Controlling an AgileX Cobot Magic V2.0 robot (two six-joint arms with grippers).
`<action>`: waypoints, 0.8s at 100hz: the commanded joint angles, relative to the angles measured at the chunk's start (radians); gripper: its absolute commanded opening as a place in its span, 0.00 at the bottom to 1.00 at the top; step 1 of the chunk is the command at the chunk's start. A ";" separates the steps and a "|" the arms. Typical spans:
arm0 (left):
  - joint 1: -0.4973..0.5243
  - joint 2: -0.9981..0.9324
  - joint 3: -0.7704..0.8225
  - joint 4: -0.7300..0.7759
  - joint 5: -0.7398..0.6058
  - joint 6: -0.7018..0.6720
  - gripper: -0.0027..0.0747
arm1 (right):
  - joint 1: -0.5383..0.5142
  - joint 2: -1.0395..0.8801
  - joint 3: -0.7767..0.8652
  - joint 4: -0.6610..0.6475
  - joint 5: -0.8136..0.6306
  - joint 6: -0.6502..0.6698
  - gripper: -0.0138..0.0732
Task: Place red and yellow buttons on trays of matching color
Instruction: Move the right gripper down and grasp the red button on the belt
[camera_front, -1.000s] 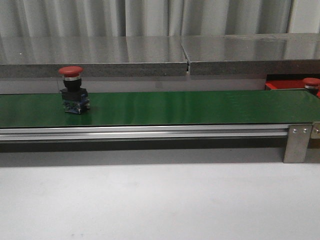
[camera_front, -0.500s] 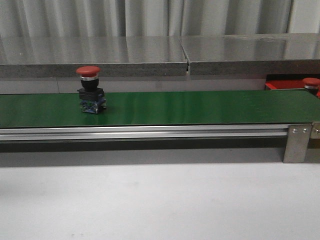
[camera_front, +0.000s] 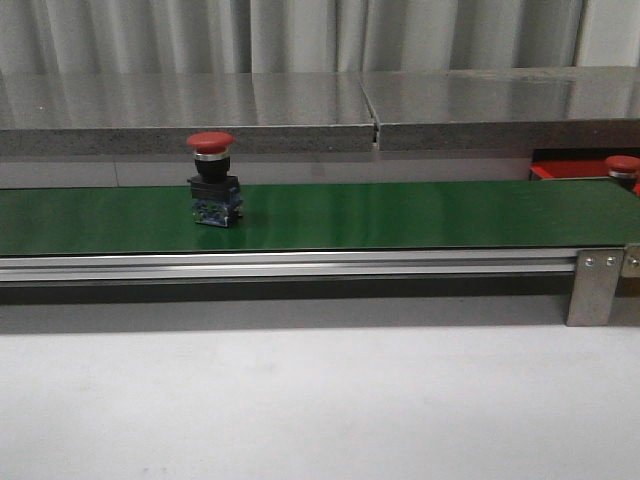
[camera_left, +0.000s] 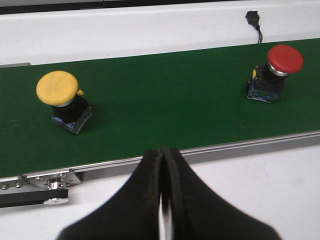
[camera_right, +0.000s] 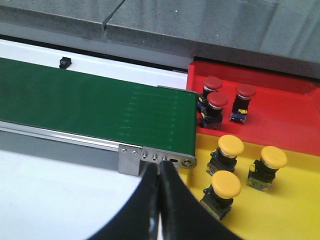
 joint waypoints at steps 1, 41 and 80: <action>-0.019 -0.084 0.020 -0.032 -0.088 0.002 0.01 | 0.001 0.008 -0.026 0.008 -0.076 -0.007 0.08; -0.025 -0.413 0.219 -0.037 -0.113 0.002 0.01 | 0.001 0.015 -0.027 0.008 -0.051 -0.007 0.08; -0.025 -0.477 0.250 -0.032 -0.110 0.002 0.01 | 0.060 0.166 -0.122 0.008 -0.044 -0.007 0.08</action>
